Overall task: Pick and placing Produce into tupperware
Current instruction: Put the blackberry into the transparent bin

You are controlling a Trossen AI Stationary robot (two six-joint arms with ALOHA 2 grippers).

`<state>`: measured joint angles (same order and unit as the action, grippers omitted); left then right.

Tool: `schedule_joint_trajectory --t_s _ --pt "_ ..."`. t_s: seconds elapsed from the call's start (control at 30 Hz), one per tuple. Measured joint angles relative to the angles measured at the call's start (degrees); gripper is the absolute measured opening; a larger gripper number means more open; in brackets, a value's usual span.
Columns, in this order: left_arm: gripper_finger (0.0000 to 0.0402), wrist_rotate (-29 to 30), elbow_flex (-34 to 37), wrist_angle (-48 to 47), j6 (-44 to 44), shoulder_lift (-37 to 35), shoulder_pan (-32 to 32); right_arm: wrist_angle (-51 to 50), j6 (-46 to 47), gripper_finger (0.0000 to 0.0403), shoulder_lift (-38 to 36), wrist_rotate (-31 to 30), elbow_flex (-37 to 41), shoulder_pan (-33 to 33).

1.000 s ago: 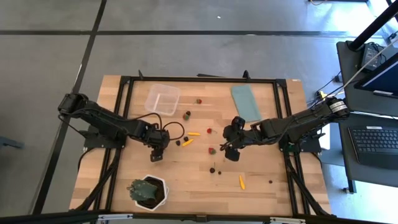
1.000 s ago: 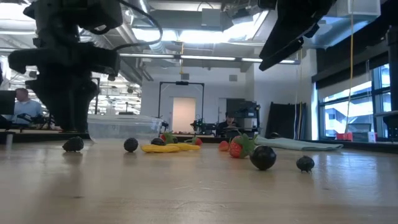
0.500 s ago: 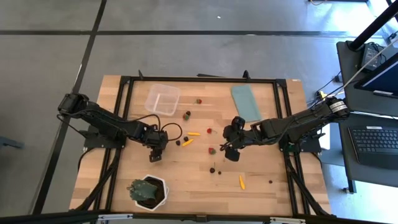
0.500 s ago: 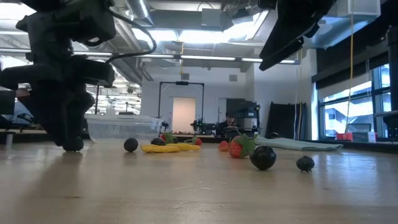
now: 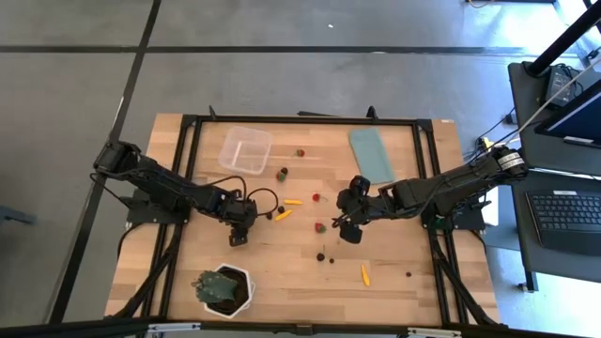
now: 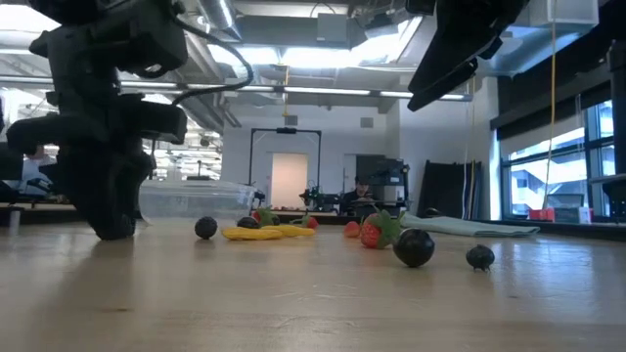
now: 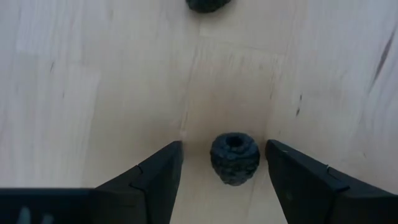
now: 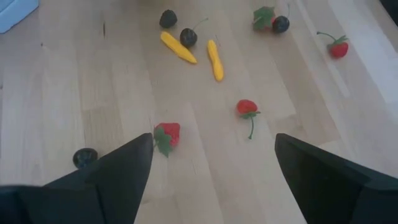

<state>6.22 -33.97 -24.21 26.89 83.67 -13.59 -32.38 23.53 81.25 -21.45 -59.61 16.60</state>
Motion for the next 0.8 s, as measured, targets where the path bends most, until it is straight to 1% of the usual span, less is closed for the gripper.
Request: schedule_joint_trajectory --t_s 0.17,0.3,0.47,0.73,0.8 --pt "0.0223 0.8 -0.1 0.0 0.1 0.9 -1.2 -0.1 0.2 0.0339 0.0 0.0 0.0 0.0" --pt "0.0208 0.3 0.2 -1.2 0.0 -0.5 -1.3 0.0 0.2 0.0339 0.0 0.0 0.0 -0.1" --pt "0.017 -0.3 0.2 -1.3 0.0 -1.0 -1.4 0.0 0.2 0.0339 0.0 0.0 0.0 -0.2" --pt "0.0088 -0.5 0.2 -0.4 0.1 -1.1 -1.4 0.0 0.4 0.0339 0.0 0.0 0.0 -0.2" --pt "0.0084 -0.5 0.2 0.1 0.1 -1.1 -1.4 0.0 0.4 0.0339 0.0 0.0 0.0 -0.2"
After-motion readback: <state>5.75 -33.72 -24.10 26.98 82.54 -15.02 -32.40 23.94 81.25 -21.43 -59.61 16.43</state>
